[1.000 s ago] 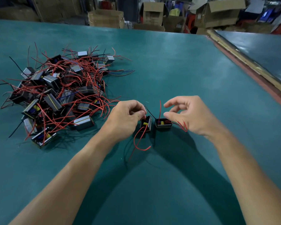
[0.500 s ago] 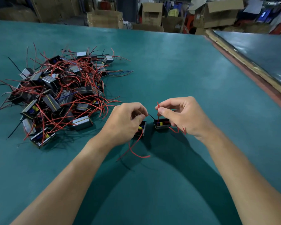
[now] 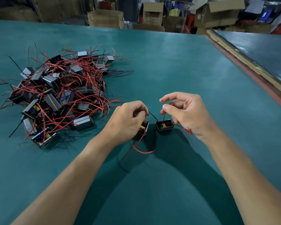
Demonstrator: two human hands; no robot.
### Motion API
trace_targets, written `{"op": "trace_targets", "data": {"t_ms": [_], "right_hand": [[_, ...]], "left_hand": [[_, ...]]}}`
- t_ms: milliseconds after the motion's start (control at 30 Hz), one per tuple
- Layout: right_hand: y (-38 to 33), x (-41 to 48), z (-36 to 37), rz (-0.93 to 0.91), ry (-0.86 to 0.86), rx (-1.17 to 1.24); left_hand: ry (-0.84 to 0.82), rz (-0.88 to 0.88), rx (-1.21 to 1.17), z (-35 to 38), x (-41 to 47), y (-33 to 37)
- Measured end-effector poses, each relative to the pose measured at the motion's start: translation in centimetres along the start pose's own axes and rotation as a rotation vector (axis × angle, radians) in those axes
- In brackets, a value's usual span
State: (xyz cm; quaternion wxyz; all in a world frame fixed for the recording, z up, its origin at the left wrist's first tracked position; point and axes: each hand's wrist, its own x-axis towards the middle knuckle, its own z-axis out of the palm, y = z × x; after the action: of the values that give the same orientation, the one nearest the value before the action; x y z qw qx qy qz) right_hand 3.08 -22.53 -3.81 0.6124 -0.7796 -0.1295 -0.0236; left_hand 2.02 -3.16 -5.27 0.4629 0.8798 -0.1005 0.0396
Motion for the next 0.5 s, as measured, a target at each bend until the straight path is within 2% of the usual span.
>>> {"op": "trace_targets", "data": {"t_ms": [300,500], "right_hand": [[0.4,0.1,0.6,-0.065,0.007,-0.171],[0.4,-0.2,1.3,-0.092,-0.003,-0.172]], "left_hand": [[0.010,0.000,-0.158,-0.1,-0.1,0.1],[0.002,-0.008,-0.259,0.0,-0.3,0.7]]}}
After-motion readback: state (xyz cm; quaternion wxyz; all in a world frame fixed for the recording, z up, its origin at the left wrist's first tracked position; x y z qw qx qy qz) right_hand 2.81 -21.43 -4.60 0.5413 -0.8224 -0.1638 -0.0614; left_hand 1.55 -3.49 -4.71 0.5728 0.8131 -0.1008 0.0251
